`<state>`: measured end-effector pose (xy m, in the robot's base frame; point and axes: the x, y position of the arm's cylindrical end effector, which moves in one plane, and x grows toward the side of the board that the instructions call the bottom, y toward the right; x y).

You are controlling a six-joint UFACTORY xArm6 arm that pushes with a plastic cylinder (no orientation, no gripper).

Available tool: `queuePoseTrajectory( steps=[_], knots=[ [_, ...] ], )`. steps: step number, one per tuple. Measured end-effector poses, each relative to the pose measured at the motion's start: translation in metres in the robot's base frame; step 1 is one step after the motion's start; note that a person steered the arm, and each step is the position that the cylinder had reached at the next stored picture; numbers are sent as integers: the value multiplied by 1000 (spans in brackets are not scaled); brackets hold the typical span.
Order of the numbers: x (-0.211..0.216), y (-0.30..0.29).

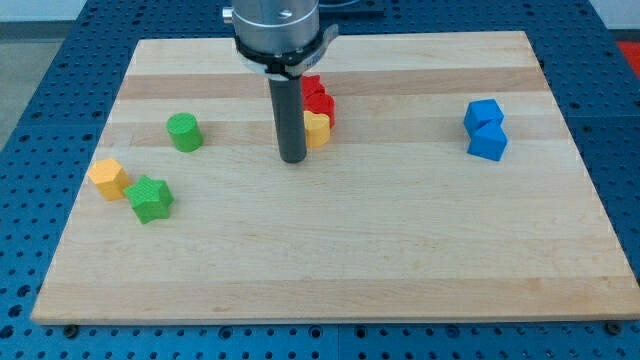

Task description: Adjust the yellow heart and red circle in the vertical line

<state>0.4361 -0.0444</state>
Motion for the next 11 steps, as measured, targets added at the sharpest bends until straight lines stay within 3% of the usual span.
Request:
queuePoseTrajectory(
  steps=[1, 4, 11],
  knots=[
    [7, 43],
    [-53, 72],
    [-56, 23]
  ],
)
